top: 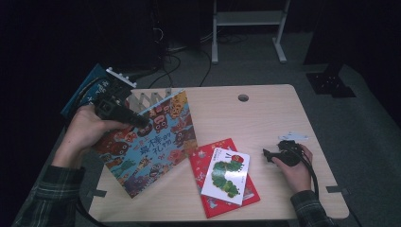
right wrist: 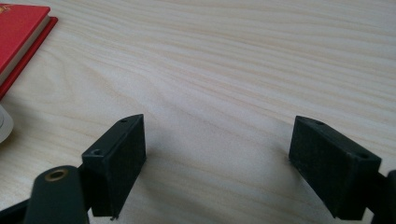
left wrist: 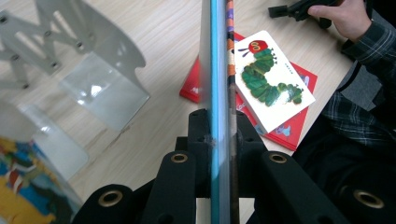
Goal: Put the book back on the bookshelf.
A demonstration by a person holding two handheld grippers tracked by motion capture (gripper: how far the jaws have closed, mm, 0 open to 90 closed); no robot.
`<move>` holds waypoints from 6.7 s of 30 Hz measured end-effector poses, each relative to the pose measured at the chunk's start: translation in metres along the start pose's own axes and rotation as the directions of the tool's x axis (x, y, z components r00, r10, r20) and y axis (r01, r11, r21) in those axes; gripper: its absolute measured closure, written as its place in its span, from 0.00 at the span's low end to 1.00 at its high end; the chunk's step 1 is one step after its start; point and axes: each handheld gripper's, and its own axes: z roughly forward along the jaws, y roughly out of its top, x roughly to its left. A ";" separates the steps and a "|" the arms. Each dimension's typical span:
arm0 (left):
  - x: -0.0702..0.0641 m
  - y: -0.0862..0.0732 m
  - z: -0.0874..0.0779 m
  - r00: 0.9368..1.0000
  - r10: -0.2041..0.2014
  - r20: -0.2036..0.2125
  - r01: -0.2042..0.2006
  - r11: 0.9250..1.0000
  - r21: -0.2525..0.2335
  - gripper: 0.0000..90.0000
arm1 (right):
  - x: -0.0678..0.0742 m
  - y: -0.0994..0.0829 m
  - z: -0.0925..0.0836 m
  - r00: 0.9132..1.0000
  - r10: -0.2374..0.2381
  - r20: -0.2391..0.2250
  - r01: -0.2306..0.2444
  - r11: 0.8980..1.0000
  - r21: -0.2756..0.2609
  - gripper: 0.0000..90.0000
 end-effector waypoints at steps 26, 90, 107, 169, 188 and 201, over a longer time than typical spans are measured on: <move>0.041 -0.077 -0.040 0.975 -0.206 -0.079 0.201 0.977 -0.068 0.90 | 0.000 0.000 0.000 1.000 0.000 0.000 0.000 1.000 0.000 0.20; 0.087 -0.083 -0.055 0.857 -0.460 -0.234 0.440 0.888 -0.133 0.90 | -0.001 0.001 0.002 1.000 0.004 0.008 -0.004 1.000 -0.002 0.19; 0.087 -0.075 -0.054 0.853 -0.446 -0.272 0.438 0.894 -0.091 0.90 | -0.001 0.001 0.002 1.000 0.004 0.007 -0.004 1.000 -0.002 0.19; 0.141 -0.045 -0.024 0.806 -0.518 -0.288 0.490 0.856 -0.167 0.90 | -0.001 0.001 0.002 1.000 0.004 0.007 -0.004 1.000 -0.002 0.19; 0.143 -0.059 -0.029 0.791 -0.527 -0.312 0.481 0.850 -0.215 0.82 | 0.000 0.001 0.002 1.000 0.001 0.006 -0.001 1.000 -0.002 0.19; 0.136 -0.063 -0.046 0.800 -0.490 -0.346 0.439 0.871 -0.219 0.74 | 0.000 0.001 0.001 1.000 0.001 0.004 -0.001 1.000 -0.001 0.19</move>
